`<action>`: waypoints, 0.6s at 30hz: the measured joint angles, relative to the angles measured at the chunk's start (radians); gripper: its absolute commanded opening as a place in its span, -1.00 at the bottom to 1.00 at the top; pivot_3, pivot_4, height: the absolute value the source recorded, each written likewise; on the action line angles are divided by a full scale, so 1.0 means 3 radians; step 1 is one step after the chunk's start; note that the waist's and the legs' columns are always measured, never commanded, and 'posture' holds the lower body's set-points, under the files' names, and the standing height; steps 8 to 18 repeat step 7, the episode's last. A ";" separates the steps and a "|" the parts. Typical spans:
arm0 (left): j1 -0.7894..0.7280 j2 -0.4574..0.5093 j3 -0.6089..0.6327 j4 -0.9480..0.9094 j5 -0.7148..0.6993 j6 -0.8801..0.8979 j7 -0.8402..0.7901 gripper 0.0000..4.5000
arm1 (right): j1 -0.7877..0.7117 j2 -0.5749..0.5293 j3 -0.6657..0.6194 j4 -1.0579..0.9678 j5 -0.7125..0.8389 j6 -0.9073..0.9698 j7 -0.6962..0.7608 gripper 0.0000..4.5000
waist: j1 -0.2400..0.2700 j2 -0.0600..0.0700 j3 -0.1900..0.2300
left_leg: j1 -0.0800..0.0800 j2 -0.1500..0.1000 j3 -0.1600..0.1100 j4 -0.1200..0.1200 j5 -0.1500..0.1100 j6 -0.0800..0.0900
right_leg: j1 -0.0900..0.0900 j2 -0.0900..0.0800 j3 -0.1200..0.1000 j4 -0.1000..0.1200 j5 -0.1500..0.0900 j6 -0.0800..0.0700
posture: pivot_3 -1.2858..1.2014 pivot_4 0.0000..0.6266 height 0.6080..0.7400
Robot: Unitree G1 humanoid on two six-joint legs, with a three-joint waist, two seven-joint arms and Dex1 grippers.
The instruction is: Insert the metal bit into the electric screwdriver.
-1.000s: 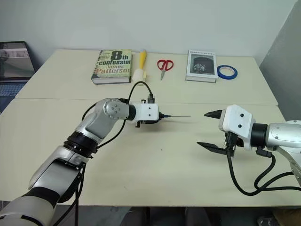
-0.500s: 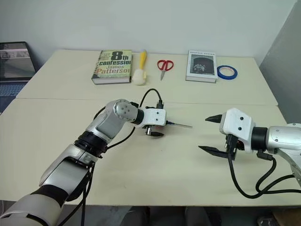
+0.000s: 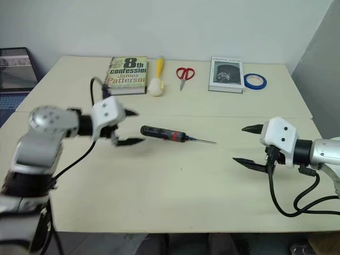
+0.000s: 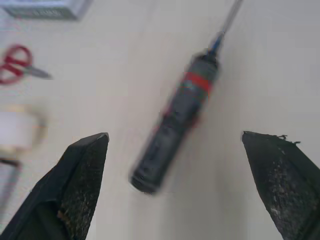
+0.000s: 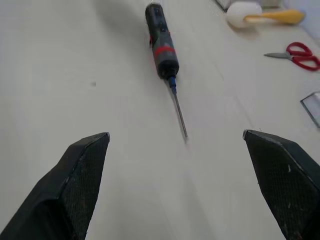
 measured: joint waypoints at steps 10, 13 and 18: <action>0.0877 0.0278 0.0736 -0.0349 -0.0315 0.0266 0.0104 0.98 | 0.0108 0.0034 -0.0264 0.0224 0.0143 -0.0143 0.0256 1.00 | 0.0012 -0.0002 0.0001 | 0.0012 0.0001 0.0001 0.0002 0.0000 0.0000 | 0.0009 -0.0001 0.0000 0.0002 -0.0008 -0.0017 | 0.03 -0.52 1.00; 0.0877 0.0278 0.0736 -0.0349 -0.0315 0.0266 0.0104 0.98 | 0.0108 0.0034 -0.0264 0.0224 0.0143 -0.0143 0.0256 1.00 | 0.0012 -0.0002 0.0001 | 0.0012 0.0001 0.0001 0.0002 0.0000 0.0000 | 0.0009 -0.0001 0.0000 0.0002 -0.0008 -0.0017 | 0.03 -0.52 1.00; 0.0877 0.0278 0.0736 -0.0349 -0.0315 0.0266 0.0104 0.98 | 0.0108 0.0034 -0.0264 0.0224 0.0143 -0.0143 0.0256 1.00 | 0.0012 -0.0002 0.0001 | 0.0012 0.0001 0.0001 0.0002 0.0000 0.0000 | 0.0009 -0.0001 0.0000 0.0002 -0.0008 -0.0017 | 0.03 -0.52 1.00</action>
